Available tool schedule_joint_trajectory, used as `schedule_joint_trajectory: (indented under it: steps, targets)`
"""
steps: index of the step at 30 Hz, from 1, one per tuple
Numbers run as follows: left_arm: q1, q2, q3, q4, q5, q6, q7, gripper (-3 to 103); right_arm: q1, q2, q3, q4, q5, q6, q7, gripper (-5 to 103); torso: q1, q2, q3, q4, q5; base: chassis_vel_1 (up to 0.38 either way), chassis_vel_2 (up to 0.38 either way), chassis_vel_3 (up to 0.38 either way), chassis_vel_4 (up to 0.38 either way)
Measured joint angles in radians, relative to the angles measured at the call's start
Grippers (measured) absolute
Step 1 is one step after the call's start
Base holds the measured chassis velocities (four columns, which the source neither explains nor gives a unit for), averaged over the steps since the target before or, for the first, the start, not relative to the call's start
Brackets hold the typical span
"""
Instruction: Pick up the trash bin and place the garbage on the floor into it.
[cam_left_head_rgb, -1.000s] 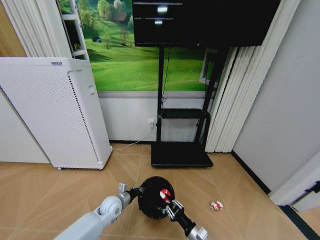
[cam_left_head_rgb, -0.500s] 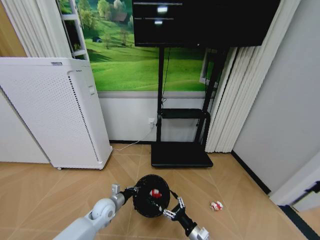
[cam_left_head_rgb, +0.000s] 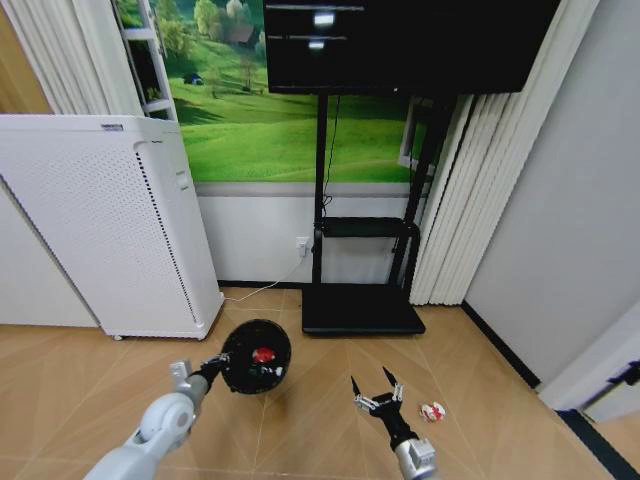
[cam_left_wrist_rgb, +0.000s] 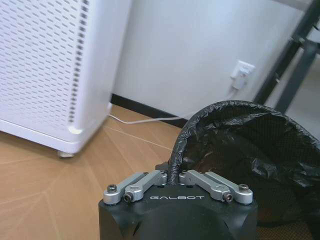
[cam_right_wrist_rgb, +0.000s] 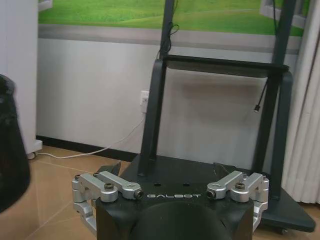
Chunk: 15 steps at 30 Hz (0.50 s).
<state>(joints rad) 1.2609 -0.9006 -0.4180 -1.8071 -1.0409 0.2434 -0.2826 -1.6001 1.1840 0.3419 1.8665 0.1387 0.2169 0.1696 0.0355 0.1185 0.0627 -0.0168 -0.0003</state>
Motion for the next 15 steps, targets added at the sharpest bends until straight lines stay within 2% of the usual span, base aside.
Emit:
schedule_joint_trajectory:
  steps: [1, 3, 4, 6, 12, 15]
  targets:
    - [0.000, 0.000, 0.000, 0.000, 0.000, 0.000, 0.000, 4, 0.000, 0.000, 0.000, 0.000, 0.000, 0.000, 0.000, 100, 0.000, 0.000, 0.000, 0.0000, 0.0000, 0.000, 0.000, 0.000, 0.000]
    - [0.076, 0.001, -0.080, -0.025, -0.005, 0.000, 0.005, 4, 0.017, 0.000, -0.003, -0.015, 0.003, -0.018, 0.015, 100, 0.000, 0.000, 0.000, 0.0005, 0.0002, 0.000, 0.000, 0.000, 0.000]
    - [0.076, 0.001, -0.080, -0.025, -0.005, 0.000, 0.005, 4, 0.017, 0.000, -0.003, -0.015, 0.003, -0.018, 0.015, 100, 0.000, 0.000, 0.000, 0.0005, 0.0002, 0.000, 0.000, 0.000, 0.000]
    - [0.142, -0.008, -0.144, -0.056, -0.007, 0.000, 0.008, 4, 0.045, 0.000, -0.012, -0.039, 0.010, -0.025, 0.024, 100, 0.000, 0.000, 0.000, 0.0009, 0.0007, 0.000, 0.000, 0.000, 0.000]
    - [0.205, -0.035, -0.195, -0.092, -0.006, 0.001, 0.009, 4, 0.064, 0.002, -0.016, -0.068, 0.015, -0.036, 0.023, 100, 0.000, 0.000, 0.000, 0.0003, 0.0004, 0.000, 0.000, 0.000, 0.000]
    - [0.221, -0.052, -0.203, -0.102, -0.005, 0.001, 0.006, 4, 0.071, 0.007, -0.019, -0.082, 0.017, -0.038, 0.022, 100, 0.000, 0.000, 0.000, 0.0006, 0.0002, -0.075, -0.074, 0.055, 0.050]
